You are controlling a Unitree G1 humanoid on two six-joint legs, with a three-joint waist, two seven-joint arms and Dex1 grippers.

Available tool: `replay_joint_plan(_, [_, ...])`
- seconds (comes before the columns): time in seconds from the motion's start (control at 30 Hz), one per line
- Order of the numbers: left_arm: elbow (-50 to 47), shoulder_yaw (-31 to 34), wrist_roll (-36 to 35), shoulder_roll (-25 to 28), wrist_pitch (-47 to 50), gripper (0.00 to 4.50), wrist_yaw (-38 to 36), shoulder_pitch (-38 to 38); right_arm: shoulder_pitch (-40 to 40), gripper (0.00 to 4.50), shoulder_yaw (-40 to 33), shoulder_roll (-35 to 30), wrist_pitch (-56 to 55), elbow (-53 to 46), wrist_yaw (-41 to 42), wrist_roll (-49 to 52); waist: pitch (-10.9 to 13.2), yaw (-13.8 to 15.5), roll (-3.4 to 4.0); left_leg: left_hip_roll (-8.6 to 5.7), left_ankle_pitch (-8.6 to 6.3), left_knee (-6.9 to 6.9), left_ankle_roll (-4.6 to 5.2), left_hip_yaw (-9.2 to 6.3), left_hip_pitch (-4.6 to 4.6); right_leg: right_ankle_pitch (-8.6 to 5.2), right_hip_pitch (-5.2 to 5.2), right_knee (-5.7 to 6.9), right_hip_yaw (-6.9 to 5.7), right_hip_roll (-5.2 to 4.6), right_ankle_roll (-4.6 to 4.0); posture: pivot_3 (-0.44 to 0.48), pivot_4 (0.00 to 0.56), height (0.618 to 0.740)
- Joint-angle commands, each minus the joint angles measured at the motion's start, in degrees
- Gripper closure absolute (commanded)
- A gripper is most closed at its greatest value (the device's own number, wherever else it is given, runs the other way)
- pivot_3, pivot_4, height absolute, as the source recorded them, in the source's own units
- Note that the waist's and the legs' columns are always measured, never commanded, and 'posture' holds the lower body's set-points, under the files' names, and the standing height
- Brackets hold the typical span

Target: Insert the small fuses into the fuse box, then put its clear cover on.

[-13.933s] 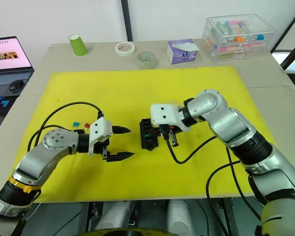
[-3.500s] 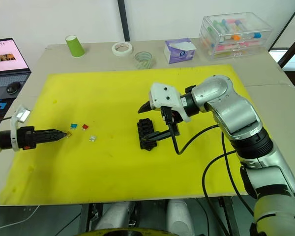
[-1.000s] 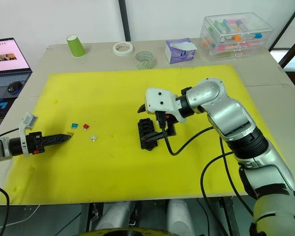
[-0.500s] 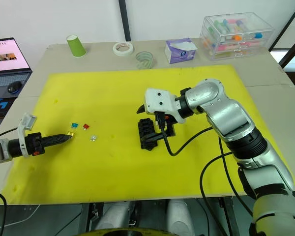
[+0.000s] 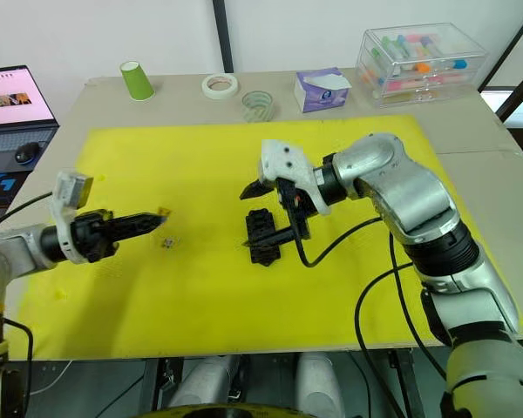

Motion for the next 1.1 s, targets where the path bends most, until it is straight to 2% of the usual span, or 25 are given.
replay_joint_plan(0.03, [-7.22, -0.56, -3.91, -3.56, -3.71, 4.42, 5.19, -2.76, -3.01, 0.0, -5.88, 0.35, 9.77, 0.1, -1.65, 7.61, -0.01, 0.11, -0.01, -0.01, -0.01, 0.02, 0.0, -0.02, 0.0, 0.0, 0.03, -0.02, 0.0, 0.0, 0.0, 0.0, 0.15, 0.74])
replay_joint_plan(0.27, [-11.28, -4.57, -6.24, -8.62, -8.06, 4.42, 10.64, -4.84, -5.86, 0.0, -10.03, 0.73, 19.04, 1.68, -5.73, 14.26, -0.01, -0.05, -0.02, -0.01, -0.02, 0.03, 0.01, 0.0, 0.0, 0.0, 0.03, -0.03, 0.0, 0.0, 0.0, 0.0, 0.15, 0.74])
replay_joint_plan(0.37, [-12.0, -6.41, -6.35, -8.69, -9.27, 4.5, 11.01, -4.64, -6.2, 0.54, -11.62, 1.38, 20.1, 1.83, -7.1, 16.58, -0.01, 0.03, -0.02, -0.01, -0.02, 0.03, 0.01, 0.0, 0.0, 0.0, 0.03, -0.03, 0.0, 0.0, 0.0, 0.0, 0.15, 0.74])
replay_joint_plan(0.47, [-11.59, -7.33, -6.61, -8.71, -10.36, 4.5, 11.31, -4.72, -6.57, 1.49, -11.81, 1.56, 21.54, 2.45, -9.31, 17.39, -0.01, 0.07, -0.02, -0.01, -0.02, 0.04, 0.01, -0.01, 0.0, 0.0, 0.05, -0.04, 0.0, 0.0, 0.0, 0.0, 0.15, 0.74])
replay_joint_plan(0.77, [-11.06, -9.13, -7.01, -7.61, -12.42, 4.5, 11.29, -4.59, -6.42, 1.49, -12.78, 3.52, 23.85, 3.19, -13.41, 20.66, -0.01, 0.06, -0.02, -0.02, -0.02, 0.04, 0.01, -0.01, 0.0, 0.0, 0.05, -0.03, 0.0, 0.0, 0.0, 0.0, 0.15, 0.74])
replay_joint_plan(0.83, [-10.95, -9.37, -7.08, -7.29, -12.71, 4.5, 11.24, -4.57, -6.41, 1.82, -12.88, 3.68, 23.89, 3.33, -13.76, 21.25, -0.01, 0.03, -0.02, -0.02, -0.02, 0.03, 0.01, -0.01, 0.0, 0.0, 0.04, -0.03, 0.0, 0.0, 0.0, 0.0, 0.15, 0.74])
replay_joint_plan(0.93, [-10.89, -9.55, -7.09, -6.93, -12.98, 4.5, 11.19, -4.48, -6.3, 2.66, -12.31, 2.94, 23.91, 3.07, -13.57, 22.01, -0.01, 0.02, -0.02, -0.01, -0.02, 0.03, 0.01, -0.01, 0.0, 0.0, 0.04, -0.03, 0.0, 0.0, 0.0, 0.0, 0.15, 0.74])
replay_joint_plan(1.1, [-10.84, -9.73, -7.14, -6.44, -13.48, 4.5, 11.09, -4.16, -5.83, 2.66, -11.54, 1.9, 23.46, 2.73, -13.45, 22.12, -0.01, 0.03, -0.02, -0.01, -0.02, 0.03, 0.01, -0.01, 0.0, 0.0, 0.04, -0.04, 0.0, 0.0, 0.0, 0.0, 0.15, 0.74])
